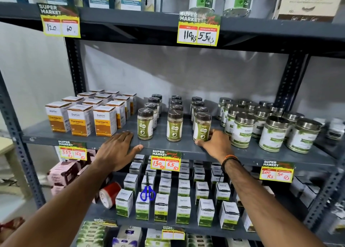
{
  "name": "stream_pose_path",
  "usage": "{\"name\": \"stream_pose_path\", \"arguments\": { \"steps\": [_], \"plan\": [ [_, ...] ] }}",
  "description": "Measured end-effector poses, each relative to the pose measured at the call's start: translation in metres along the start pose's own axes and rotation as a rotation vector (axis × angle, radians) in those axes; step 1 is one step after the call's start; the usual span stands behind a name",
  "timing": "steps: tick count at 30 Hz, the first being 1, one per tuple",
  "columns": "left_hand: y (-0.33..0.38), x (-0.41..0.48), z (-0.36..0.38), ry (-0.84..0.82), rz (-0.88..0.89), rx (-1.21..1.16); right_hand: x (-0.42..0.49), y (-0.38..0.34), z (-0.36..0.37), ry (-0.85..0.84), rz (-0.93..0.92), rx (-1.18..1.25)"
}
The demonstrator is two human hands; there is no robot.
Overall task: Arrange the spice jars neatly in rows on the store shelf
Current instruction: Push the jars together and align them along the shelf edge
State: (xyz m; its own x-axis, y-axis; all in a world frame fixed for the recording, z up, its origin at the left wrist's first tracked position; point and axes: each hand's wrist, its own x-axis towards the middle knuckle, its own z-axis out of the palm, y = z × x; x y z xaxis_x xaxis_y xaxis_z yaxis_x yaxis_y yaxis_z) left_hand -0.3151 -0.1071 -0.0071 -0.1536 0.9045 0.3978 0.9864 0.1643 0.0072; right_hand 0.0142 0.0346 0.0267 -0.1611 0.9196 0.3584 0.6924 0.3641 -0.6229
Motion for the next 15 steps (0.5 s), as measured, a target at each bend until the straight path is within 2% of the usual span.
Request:
{"name": "stream_pose_path", "arguments": {
  "steps": [15],
  "plan": [
    [0.0003, -0.0008, -0.0008, -0.004, -0.002, -0.009, -0.0043, -0.0056, -0.0040, -0.002, 0.032, 0.000]
  ]
}}
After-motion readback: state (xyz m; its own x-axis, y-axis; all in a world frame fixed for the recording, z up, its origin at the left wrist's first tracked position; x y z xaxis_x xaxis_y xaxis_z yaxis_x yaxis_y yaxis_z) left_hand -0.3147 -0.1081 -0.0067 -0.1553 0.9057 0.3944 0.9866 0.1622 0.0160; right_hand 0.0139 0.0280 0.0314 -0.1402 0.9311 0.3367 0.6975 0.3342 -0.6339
